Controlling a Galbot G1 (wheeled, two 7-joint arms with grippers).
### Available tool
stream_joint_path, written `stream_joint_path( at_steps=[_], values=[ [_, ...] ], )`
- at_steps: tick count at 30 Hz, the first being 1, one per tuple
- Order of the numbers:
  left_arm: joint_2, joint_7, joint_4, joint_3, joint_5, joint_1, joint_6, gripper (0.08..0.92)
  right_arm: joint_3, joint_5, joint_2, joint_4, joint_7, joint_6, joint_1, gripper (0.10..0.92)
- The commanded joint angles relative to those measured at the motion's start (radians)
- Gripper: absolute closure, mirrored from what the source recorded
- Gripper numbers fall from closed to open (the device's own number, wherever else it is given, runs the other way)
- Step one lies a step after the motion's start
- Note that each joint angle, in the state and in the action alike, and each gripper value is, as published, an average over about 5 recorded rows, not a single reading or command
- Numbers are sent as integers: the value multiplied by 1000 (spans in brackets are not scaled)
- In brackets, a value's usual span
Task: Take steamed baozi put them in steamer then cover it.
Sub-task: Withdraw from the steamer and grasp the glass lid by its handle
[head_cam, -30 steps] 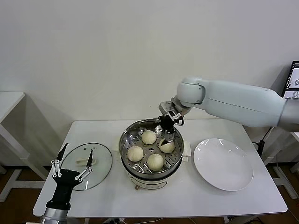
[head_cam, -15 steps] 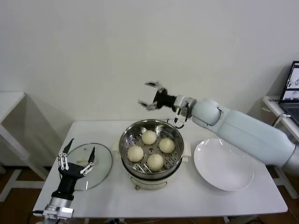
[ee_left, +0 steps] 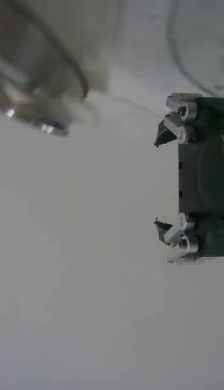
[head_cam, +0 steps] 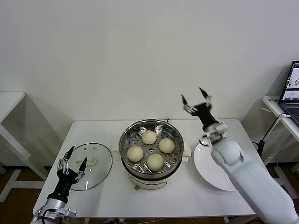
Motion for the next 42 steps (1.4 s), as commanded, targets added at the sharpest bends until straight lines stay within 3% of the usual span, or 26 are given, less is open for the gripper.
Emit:
stream_joint_path(
  at_steps=[1,22,42],
  values=[
    [-2,-72,176,-38,311,-25,-55,177,385,-40,106,55,39,92,-467,203],
    [-18,-142,407,37,354,-181,-65,177,360,-127,195,48,28,97,-493,203],
    [-35,-160,489,50,355,-300,-16,177,349,-182,224,20,25,107,-503,203]
  ],
)
